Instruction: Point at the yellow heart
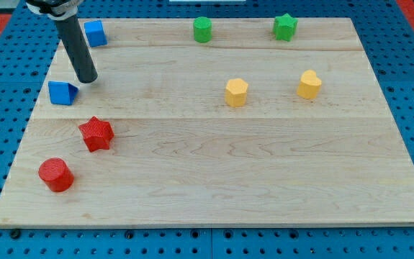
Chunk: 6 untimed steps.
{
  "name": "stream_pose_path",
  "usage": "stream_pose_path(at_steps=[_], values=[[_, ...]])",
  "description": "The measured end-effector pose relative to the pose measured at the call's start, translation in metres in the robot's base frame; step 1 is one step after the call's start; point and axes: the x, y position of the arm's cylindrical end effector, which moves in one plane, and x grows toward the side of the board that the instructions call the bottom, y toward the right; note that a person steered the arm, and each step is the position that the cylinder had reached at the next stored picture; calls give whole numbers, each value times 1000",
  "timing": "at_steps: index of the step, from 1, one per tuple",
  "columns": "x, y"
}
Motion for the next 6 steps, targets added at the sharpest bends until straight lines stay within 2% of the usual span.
stream_pose_path(at_steps=[1,3,4,5,6], values=[[0,0],[12,73],[68,85],[130,173],[102,277]])
